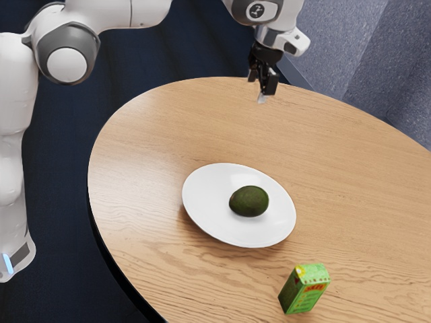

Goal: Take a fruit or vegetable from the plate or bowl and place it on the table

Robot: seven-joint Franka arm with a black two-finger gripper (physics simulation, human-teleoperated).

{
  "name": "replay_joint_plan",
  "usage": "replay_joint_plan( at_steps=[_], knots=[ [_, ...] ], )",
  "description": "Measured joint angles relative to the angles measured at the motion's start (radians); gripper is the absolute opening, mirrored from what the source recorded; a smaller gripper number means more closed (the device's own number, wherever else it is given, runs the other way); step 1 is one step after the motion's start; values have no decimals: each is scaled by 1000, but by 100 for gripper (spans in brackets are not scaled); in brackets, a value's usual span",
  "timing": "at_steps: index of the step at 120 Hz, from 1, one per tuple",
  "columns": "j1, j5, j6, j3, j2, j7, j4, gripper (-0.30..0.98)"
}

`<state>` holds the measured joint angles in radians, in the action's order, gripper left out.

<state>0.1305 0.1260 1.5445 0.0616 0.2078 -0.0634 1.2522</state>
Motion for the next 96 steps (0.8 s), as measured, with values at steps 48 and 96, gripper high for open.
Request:
replay_joint_plan(
  at_steps=[48, 96],
  knots=[
    [-1, 4, 17, 23, -42, -118, 9, 69],
    [-53, -19, 65, 149, -304, -99, 439, 69]
  ],
)
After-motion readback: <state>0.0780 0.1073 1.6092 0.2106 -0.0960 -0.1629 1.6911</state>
